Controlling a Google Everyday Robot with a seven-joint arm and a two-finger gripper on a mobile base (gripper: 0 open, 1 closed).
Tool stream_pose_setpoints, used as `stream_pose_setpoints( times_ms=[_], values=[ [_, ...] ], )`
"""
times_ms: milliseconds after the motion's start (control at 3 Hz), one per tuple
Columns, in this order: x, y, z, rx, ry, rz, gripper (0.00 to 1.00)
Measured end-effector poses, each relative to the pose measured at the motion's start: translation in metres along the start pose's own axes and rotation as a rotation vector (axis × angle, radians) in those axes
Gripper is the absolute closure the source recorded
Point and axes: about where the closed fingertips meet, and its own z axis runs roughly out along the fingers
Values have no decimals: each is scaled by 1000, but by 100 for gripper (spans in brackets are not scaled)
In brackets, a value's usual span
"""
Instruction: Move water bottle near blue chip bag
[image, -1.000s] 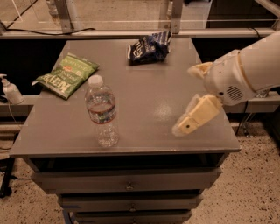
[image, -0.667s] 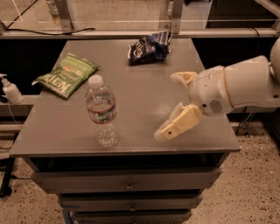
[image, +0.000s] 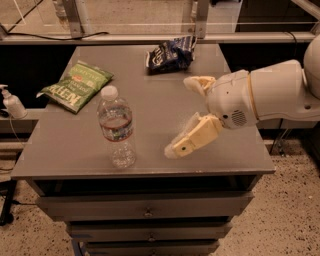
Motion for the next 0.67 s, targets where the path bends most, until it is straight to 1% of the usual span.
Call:
stream_pose_setpoints(
  times_ms=[333,667],
  values=[
    [-3,5,6,0,-39,-4,0],
    [-9,14,36,-22,-118,0,0]
  ],
)
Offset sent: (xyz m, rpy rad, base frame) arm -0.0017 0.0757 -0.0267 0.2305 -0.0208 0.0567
